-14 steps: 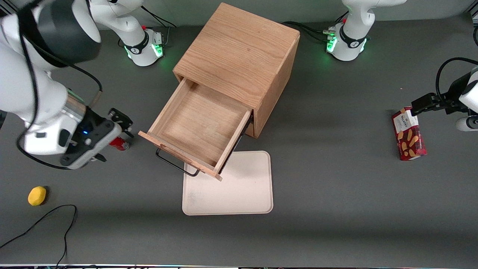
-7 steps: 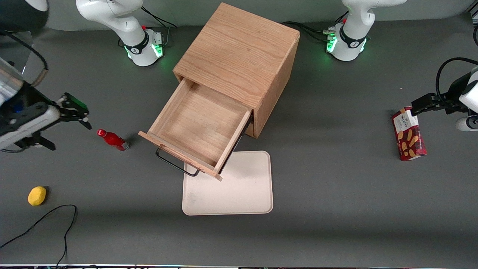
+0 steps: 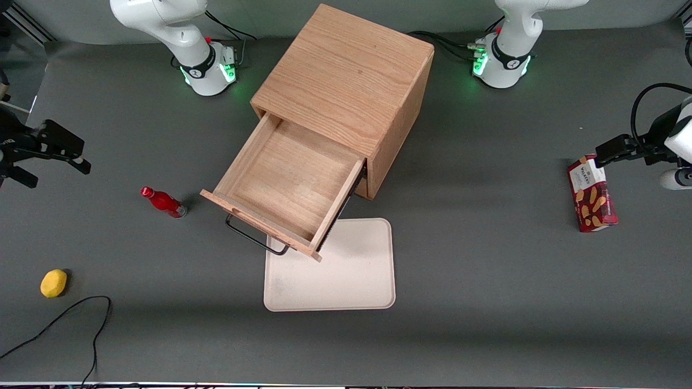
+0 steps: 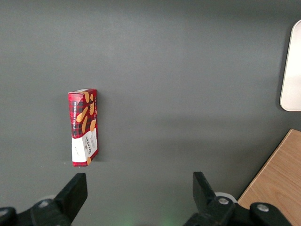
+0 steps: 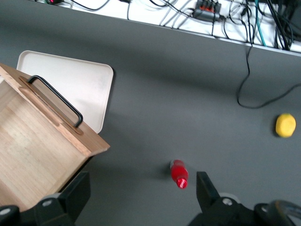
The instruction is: Open upper drawer
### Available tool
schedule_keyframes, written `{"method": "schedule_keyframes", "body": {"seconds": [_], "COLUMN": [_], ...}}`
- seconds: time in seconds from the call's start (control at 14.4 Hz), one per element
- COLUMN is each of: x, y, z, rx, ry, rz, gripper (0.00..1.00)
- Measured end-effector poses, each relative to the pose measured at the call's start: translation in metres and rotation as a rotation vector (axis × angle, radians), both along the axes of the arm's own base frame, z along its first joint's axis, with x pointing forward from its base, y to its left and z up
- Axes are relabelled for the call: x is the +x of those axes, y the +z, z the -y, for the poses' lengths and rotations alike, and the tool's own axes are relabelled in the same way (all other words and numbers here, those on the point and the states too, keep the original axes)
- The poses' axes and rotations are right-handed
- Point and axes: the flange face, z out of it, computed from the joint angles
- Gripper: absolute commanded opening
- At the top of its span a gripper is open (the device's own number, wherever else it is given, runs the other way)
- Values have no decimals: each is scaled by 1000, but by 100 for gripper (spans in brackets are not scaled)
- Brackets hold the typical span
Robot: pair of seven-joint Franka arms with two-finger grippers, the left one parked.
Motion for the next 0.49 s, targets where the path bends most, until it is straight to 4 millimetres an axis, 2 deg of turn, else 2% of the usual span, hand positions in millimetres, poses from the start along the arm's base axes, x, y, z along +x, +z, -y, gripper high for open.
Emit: {"method": "schedule_keyframes", "body": {"seconds": [0.28, 0.49], "x": [-15, -16], "y": [-14, -27], "z": [28, 52], "rx": [8, 10], "ry": [-48, -90], "rz": [-39, -59], "gripper": [100, 100]}}
